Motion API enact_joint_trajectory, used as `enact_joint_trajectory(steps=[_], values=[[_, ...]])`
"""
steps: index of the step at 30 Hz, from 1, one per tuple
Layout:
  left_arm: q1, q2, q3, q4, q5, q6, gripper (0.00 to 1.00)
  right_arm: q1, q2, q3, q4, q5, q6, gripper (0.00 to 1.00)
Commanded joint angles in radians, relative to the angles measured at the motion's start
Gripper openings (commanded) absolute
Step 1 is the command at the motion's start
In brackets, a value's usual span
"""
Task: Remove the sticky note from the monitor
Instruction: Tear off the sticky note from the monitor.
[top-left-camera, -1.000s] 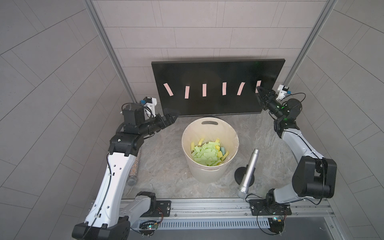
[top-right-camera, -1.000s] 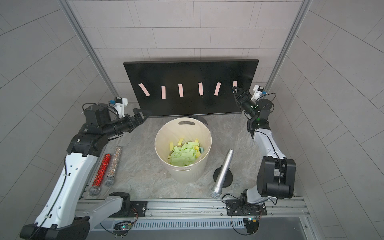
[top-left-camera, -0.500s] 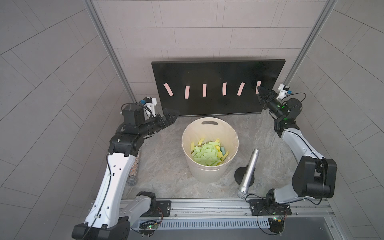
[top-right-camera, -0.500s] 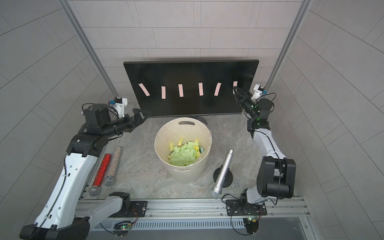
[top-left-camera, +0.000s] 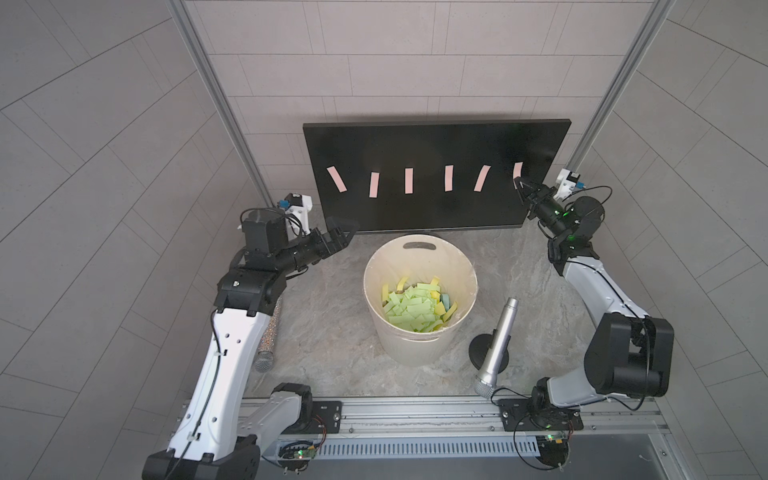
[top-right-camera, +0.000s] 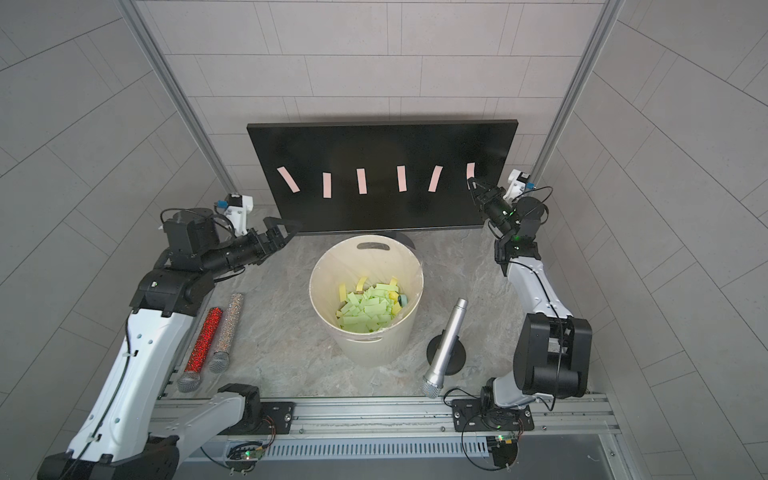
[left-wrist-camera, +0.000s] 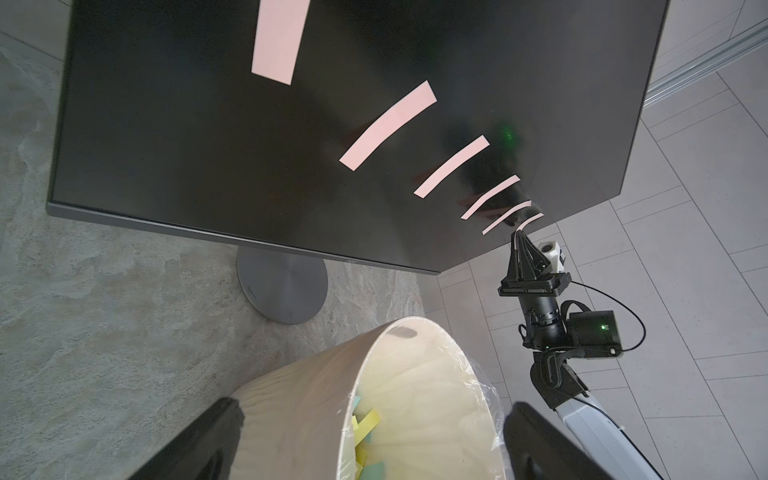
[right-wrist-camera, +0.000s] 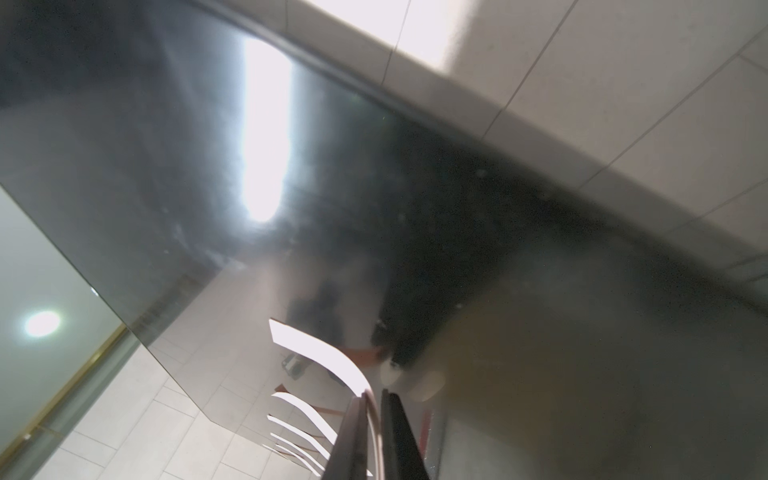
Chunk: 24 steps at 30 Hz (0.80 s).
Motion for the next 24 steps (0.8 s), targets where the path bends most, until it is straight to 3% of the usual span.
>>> enact_joint_trajectory(steps=[1, 24], values=[[-0.004, -0.019, 0.013, 0.004, 0.005, -0.001, 1.0, 0.0, -0.043, 0.011, -0.016, -0.002, -0.016, 0.0], [-0.005, -0.065, -0.003, -0.024, 0.014, -0.016, 1.0, 0.01, -0.266, -0.079, -0.162, -0.082, -0.067, 0.0]])
